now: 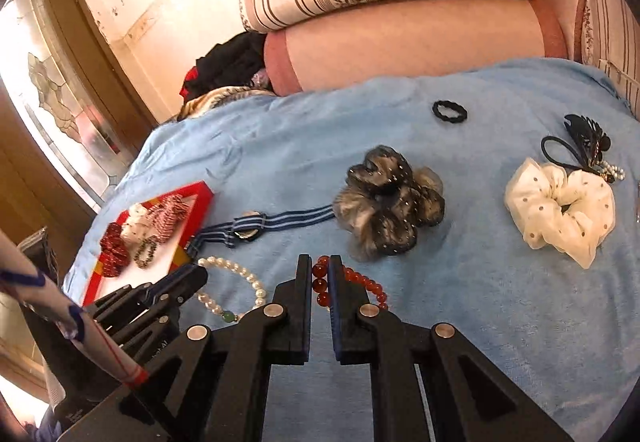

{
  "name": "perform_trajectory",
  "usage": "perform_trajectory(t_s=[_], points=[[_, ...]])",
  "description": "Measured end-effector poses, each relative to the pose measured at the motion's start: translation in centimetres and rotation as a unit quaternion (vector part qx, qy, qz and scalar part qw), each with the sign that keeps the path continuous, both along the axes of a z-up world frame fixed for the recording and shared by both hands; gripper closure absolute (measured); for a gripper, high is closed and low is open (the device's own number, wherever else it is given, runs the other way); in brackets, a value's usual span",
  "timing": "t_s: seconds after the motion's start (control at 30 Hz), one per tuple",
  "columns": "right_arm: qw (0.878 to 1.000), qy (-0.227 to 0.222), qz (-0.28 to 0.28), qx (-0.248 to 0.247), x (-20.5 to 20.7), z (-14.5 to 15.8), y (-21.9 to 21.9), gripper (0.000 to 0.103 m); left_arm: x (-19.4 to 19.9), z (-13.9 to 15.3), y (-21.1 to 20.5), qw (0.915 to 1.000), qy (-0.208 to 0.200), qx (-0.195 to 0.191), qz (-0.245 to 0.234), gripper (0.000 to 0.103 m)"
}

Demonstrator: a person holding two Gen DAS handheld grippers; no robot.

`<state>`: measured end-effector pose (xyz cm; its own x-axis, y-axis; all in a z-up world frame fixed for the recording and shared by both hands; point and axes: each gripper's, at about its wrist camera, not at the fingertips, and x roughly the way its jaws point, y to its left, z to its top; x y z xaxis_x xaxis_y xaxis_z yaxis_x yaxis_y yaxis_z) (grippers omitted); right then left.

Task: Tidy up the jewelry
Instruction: 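Carry the pearl bracelet and red bead bracelet over the red-rimmed tray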

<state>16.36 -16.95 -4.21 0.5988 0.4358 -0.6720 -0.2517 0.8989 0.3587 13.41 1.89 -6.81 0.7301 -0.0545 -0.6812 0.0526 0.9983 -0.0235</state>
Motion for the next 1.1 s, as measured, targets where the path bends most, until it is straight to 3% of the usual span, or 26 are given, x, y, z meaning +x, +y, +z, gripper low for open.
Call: perform_trajectory(t_s=[0.67, 1.1], points=[[1.0, 0.002, -0.007, 0.025, -3.3, 1.1, 0.9, 0.095, -2.4, 2.2, 0.7, 0.9994, -0.031, 0.017, 0.007, 0.094], [1.0, -0.002, 0.02, 0.0, -4.6, 2.5, 5.2, 0.095, -3.7, 4.0, 4.0, 0.9982, -0.054, -0.003, 0.028, 0.094]])
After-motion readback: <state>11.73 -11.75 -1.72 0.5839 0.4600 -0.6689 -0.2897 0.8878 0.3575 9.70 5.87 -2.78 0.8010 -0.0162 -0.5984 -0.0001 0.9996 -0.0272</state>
